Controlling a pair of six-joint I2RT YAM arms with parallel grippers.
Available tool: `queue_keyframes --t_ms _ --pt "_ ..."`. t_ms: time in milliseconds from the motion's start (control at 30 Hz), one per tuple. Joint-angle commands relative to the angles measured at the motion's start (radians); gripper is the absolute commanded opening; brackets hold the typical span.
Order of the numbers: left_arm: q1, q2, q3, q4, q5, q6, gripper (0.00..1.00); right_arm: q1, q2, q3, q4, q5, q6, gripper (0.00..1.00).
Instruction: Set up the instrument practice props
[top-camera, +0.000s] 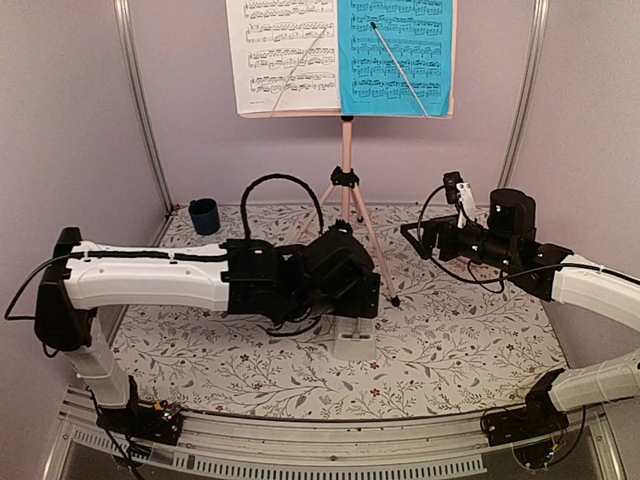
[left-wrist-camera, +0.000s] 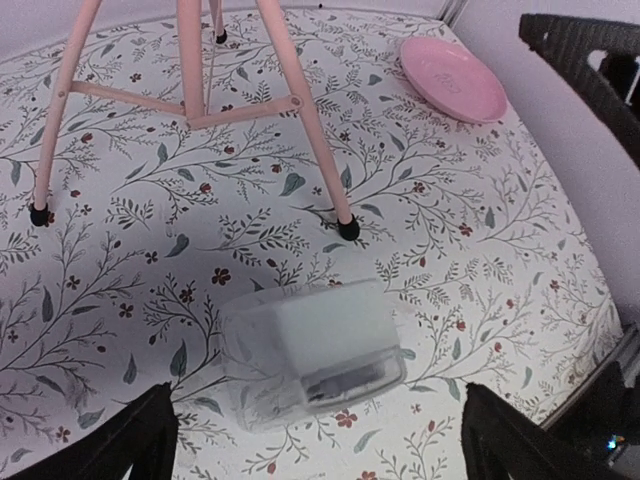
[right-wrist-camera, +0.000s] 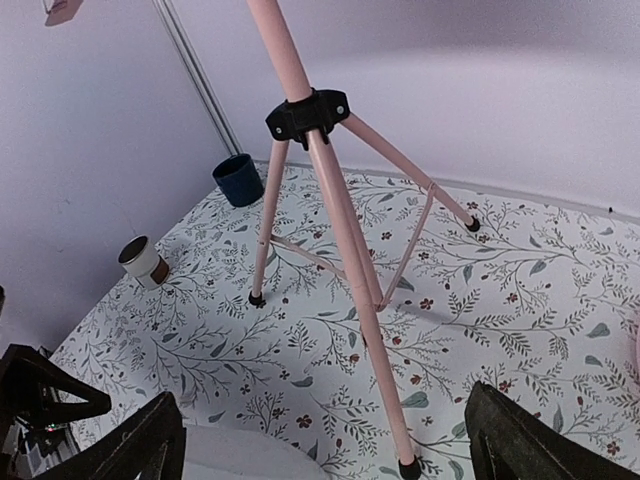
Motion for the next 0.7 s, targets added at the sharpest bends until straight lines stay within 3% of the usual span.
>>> queue_keyframes --t_ms 0,233,667 --pt "0.085 -0.242 -0.219 0.258 0.088 0.116 0.99 0.029 -0.027 0.043 -0.098 0.056 0.180 0.99" --pt "0.240 -0.447 -0.435 0.269 0.076 0.127 0.99 0.253 0.086 0.138 -0.243 0.317 0.420 0.99" --pt "0.331 -0.579 -0.638 0.295 0.068 0.091 0.99 0.526 0.353 0.315 -0.411 0.611 0.506 0.99"
